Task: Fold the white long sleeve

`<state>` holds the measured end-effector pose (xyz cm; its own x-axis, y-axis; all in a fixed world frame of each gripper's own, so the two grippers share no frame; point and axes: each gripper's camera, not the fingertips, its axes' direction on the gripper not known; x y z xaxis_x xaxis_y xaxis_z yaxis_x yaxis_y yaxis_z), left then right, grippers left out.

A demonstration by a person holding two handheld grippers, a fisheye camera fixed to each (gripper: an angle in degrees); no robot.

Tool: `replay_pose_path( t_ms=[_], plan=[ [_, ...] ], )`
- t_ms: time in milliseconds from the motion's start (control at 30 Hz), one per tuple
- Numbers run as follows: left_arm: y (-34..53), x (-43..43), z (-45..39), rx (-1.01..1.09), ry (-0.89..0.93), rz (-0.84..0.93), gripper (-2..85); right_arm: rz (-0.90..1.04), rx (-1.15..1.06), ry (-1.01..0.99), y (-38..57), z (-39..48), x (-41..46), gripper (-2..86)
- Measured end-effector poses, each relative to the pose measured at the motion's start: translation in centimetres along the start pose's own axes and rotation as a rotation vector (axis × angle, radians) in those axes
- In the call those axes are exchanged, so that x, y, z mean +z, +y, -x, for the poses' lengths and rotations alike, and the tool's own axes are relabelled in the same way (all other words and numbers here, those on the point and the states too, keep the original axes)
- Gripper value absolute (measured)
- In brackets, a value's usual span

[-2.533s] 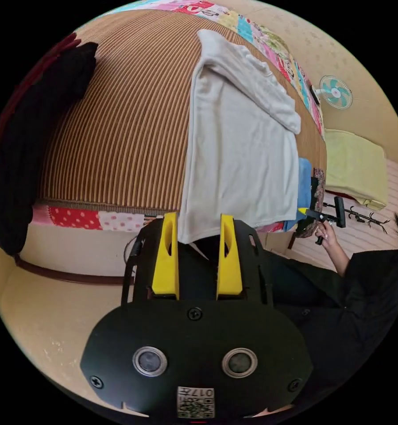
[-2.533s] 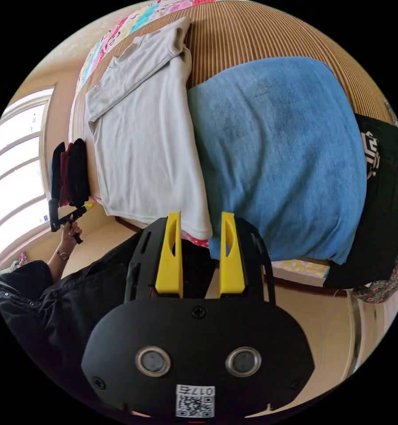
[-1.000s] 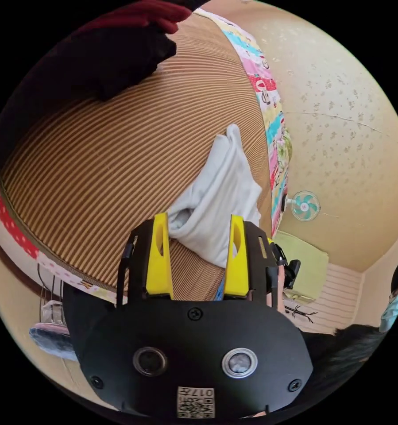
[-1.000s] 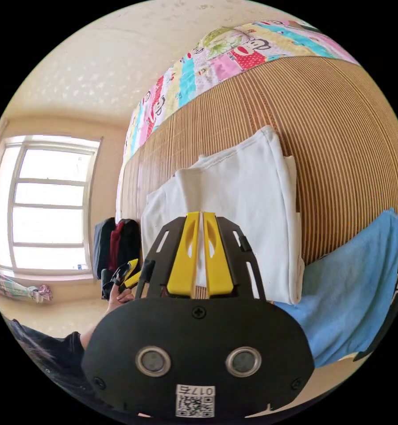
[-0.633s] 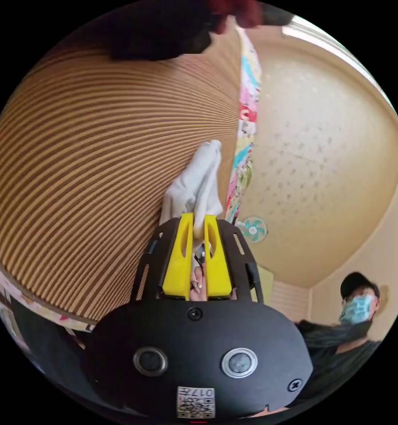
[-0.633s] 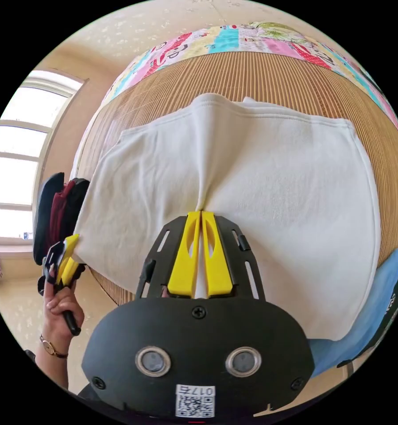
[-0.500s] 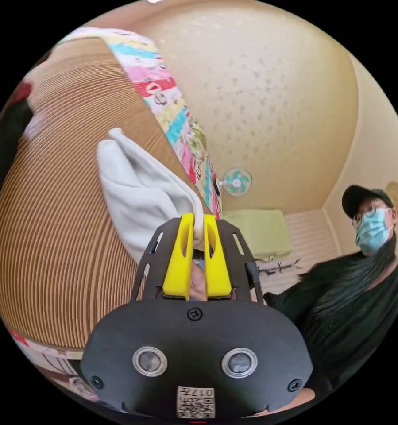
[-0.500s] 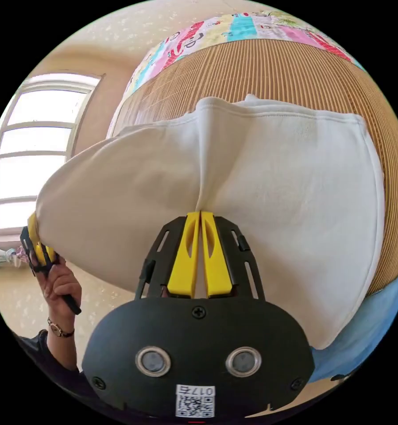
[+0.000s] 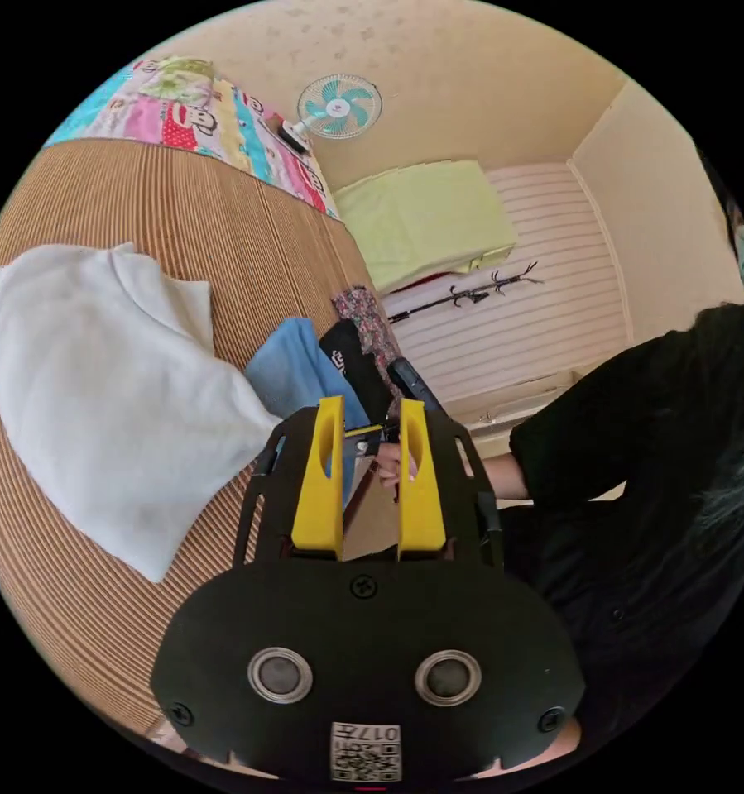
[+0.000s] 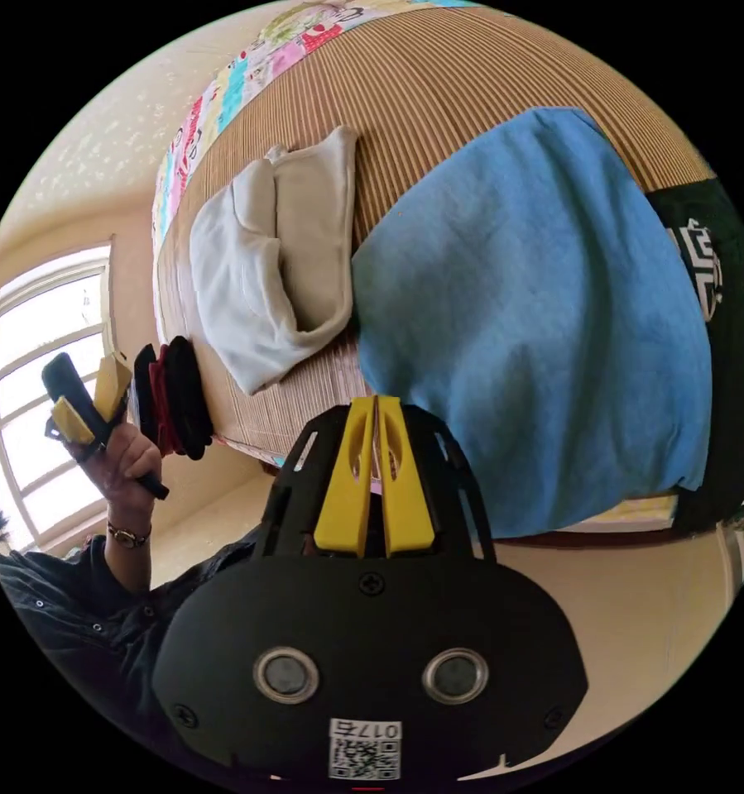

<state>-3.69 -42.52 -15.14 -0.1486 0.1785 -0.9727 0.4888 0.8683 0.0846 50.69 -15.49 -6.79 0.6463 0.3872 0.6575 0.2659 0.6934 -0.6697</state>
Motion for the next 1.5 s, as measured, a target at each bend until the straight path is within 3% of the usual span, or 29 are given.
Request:
replay_pose_path(
  t_ms=[100,200,367,533,667,733,967,1100,1267,1333,1400,1500],
  plan=[
    [5.0,-4.5,3.4,-0.315,-0.213,-0.220,13.3,0.022,0.053,-0.123,1.0,-2.3,0.2,2.0],
    [8.7,-5.6,7.3,-0.523,-0.393,-0.217,19.8,0.041,0.106,-0.337,1.3,-4.1,1.3,4.5],
    [10.8,-0.1,13.9,-0.657,-0.131,-0.076,16.9,0.014,0.275,-0.899,1.3,-7.7,4.4,17.0],
    [12.6,0.4,11.9,-0.686,0.015,-0.191,7.6,-0.042,0.323,-0.955,0.2,-8.3,5.8,24.6],
    [13.3,-1.1,5.1,-0.529,0.091,-0.154,6.6,-0.159,0.281,-1.215,-1.3,-6.7,6.5,28.3],
    [13.6,-2.8,2.1,-0.447,0.091,-0.140,6.6,-0.162,0.234,-1.328,-2.0,-5.1,6.7,26.2],
    [16.5,-18.8,-5.7,-0.224,0.045,-0.253,6.7,-0.027,-0.124,-1.041,-0.2,15.1,4.6,20.0],
    [20.3,-32.3,-9.7,-0.064,0.002,-0.315,6.9,-0.063,-0.279,-1.059,3.1,28.7,7.3,17.5],
    [26.5,-46.8,-13.2,0.052,-0.148,-0.329,7.3,-0.124,-0.410,-1.123,9.5,47.1,17.0,13.9],
    [29.4,-50.9,-12.2,-0.041,-0.209,-0.335,7.7,-0.116,-0.407,-1.082,11.4,51.3,22.2,12.6],
    [34.7,-54.9,-9.3,-0.293,-0.363,-0.355,9.6,-0.044,-0.437,-0.983,12.7,54.7,28.1,11.2],
    [42.5,-56.7,-6.4,-0.644,-0.652,-0.339,12.9,0.311,-0.414,-0.671,14.5,57.8,39.3,8.7]
  ],
)
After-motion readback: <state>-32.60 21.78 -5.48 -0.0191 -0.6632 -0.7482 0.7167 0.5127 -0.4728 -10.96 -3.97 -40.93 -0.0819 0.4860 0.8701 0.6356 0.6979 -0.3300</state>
